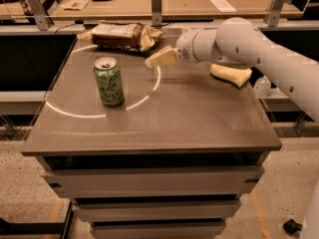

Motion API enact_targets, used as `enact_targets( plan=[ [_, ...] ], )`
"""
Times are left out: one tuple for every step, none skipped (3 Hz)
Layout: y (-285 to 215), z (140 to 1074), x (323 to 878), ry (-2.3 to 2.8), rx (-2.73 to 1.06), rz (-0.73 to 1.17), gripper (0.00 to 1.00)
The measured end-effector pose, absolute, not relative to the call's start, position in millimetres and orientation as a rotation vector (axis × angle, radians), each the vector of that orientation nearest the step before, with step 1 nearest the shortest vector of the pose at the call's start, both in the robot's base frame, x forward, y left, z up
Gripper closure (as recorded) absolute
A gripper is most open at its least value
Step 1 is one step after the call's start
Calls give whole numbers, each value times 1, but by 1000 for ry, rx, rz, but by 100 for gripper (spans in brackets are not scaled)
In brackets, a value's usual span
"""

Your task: Move brown chip bag near green can

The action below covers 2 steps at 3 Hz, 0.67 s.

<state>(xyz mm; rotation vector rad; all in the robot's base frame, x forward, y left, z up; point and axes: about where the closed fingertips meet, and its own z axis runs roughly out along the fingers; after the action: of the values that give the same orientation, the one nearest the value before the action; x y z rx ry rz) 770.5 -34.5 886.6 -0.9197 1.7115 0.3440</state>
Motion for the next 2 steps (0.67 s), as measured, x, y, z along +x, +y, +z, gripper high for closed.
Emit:
enact_targets(
  plan=[
    [-12,881,794,1710,-930,361,0],
    [14,875,810,1704,-943,379,0]
  ],
)
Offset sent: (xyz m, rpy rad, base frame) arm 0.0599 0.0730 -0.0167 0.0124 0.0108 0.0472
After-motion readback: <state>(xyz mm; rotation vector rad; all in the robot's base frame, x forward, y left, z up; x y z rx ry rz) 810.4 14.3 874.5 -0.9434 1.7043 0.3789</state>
